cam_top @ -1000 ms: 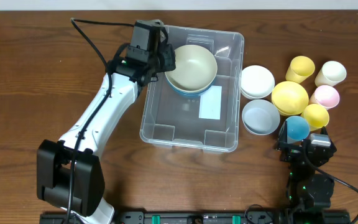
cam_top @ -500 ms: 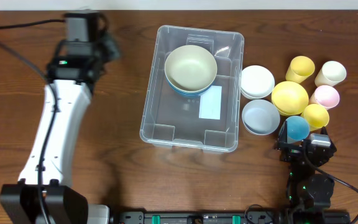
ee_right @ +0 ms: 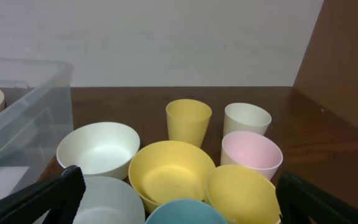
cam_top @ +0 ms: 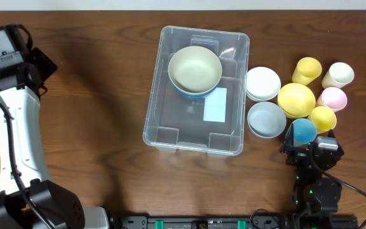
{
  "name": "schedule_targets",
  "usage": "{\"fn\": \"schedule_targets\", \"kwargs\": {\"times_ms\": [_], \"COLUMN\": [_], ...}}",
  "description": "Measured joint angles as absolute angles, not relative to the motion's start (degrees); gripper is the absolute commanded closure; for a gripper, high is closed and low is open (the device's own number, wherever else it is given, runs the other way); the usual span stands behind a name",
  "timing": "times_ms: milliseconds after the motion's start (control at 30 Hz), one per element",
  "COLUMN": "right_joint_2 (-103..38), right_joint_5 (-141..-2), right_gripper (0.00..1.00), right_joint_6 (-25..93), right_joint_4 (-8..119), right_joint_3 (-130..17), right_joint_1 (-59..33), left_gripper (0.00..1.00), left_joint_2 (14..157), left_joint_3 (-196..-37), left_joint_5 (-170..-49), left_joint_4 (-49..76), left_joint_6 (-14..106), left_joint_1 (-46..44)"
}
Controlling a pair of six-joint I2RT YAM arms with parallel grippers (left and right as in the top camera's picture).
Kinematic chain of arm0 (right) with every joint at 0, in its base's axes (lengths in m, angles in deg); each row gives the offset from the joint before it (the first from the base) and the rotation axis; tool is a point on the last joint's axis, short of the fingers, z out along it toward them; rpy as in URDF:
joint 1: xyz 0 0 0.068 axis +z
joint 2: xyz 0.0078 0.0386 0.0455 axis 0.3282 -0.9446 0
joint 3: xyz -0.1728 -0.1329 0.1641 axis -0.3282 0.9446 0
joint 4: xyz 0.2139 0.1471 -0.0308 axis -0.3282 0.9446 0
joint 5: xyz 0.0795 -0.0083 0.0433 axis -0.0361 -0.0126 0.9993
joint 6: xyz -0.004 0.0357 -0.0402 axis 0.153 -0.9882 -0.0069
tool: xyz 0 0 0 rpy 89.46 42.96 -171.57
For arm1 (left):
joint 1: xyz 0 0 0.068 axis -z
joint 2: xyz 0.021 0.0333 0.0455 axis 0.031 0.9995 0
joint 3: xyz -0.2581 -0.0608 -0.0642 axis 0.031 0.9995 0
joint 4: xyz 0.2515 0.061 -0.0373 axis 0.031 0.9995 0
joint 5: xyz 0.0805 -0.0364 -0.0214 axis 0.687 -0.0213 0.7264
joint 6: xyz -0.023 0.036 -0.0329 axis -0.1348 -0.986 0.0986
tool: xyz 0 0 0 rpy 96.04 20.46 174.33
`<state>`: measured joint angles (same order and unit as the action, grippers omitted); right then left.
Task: Pack container
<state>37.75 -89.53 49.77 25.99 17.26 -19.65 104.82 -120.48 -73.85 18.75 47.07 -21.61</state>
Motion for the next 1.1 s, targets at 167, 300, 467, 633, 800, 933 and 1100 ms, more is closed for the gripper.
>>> {"fn": "schedule_targets", "kwargs": {"times_ms": [167, 300, 467, 633, 800, 933, 1100], "right_joint_2": [37.75, 37.75, 37.75, 37.75, 37.75, 37.75, 37.75], "right_joint_5": [-89.53, -89.53, -89.53, -89.53, -89.53, -89.53, -89.53], "right_gripper": [0.01, 0.01, 0.01, 0.01, 0.01, 0.01, 0.01], "right_joint_6": [49.77, 49.77, 49.77, 49.77, 49.77, 49.77, 49.77], "right_joint_4": [25.99, 25.99, 25.99, 25.99, 25.99, 25.99, 25.99], "right_joint_3": [17.26, 17.26, 17.26, 17.26, 17.26, 17.26, 17.26], "right_joint_1": [-19.65, -19.65, -19.65, -19.65, -19.65, -19.65, -19.65], "left_gripper": [0.22, 0.23, 0.5, 0.94, 0.94, 0.94, 0.94], "left_joint_2": [104.82, 104.82, 104.82, 104.82, 104.82, 104.82, 104.82], "left_joint_3": [-120.48, -120.48, -120.48, -120.11, -118.67, -117.49, -115.65], "left_joint_5": [-73.85, -73.85, -73.85, -74.11, -77.24, -79.58, -80.61], "left_joint_4": [19.08, 21.7, 27.78, 32.93, 36.34, 37.96, 38.68], "left_joint_6": [47.07, 47.07, 47.22, 47.2, 47.03, 47.07, 47.05], "left_joint_1": [-21.61, -21.61, -21.61, -21.61, -21.59, -20.74, -17.02]}}
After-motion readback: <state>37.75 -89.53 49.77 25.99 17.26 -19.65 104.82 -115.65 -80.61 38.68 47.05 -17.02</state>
